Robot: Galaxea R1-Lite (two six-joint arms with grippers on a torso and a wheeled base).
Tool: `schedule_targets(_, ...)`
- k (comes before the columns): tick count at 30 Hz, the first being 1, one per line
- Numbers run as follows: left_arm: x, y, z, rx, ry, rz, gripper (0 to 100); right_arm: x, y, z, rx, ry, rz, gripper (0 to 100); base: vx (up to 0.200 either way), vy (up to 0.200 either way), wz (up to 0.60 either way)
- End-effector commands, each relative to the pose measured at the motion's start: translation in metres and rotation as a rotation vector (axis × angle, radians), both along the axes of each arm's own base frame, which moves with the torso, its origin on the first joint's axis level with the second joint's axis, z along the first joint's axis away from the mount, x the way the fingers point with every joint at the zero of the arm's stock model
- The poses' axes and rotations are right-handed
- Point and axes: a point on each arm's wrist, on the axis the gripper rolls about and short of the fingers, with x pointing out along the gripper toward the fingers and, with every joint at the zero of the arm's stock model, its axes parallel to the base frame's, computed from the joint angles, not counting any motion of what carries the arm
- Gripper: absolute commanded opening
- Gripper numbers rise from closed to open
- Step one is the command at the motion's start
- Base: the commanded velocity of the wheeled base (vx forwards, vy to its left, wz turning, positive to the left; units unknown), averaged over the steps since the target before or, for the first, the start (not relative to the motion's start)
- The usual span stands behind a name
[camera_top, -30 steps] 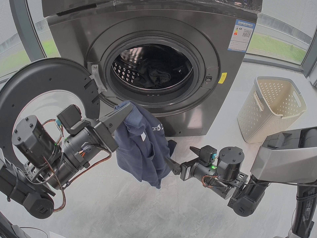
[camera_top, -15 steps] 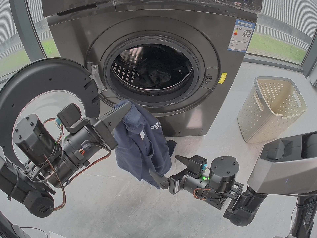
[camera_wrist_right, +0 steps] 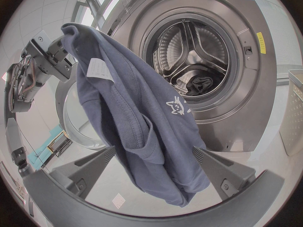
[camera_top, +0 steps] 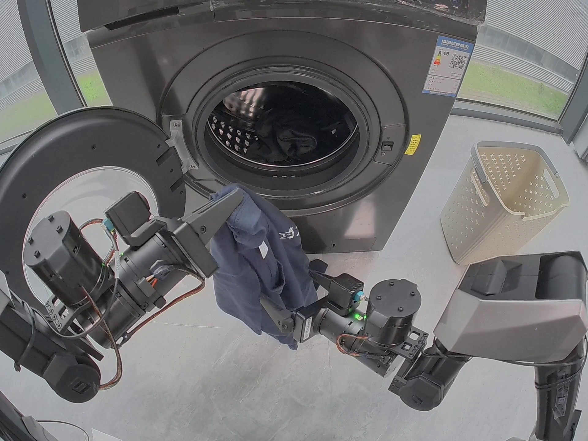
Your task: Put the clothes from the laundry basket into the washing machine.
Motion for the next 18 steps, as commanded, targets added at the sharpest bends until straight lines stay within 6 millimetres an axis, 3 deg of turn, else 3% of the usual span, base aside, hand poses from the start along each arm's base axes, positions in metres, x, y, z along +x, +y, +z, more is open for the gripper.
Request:
schedule_targets(1,0.000,0.000,0.000,0.000,-0.001,-0.001,0,0.008,0.006,-0.012,-0.006,0.004,-0.004,100,0.000,0.000,0.00)
schedule_targets(2,0.000,0.000,0.000,0.000,-0.001,0.001,0,0.009,0.007,-0.011,-0.001,-0.002,-0.004,100,0.000,0.000,0.00)
schedule_targets(3,0.000,0.000,0.000,0.000,-0.001,0.001,0,0.010,0.008,-0.009,0.006,-0.008,-0.004,0,0.000,0.000,0.00)
schedule_targets(13,0.000,0.000,0.000,-0.001,0.000,-0.001,0,0.011,0.010,0.002,0.037,-0.031,-0.010,0,0.000,0.000,0.00)
schedule_targets(18,0.000,0.000,0.000,0.001,0.000,0.001,0,0.001,-0.005,0.023,0.044,-0.042,-0.019,0,0.000,0.000,0.00)
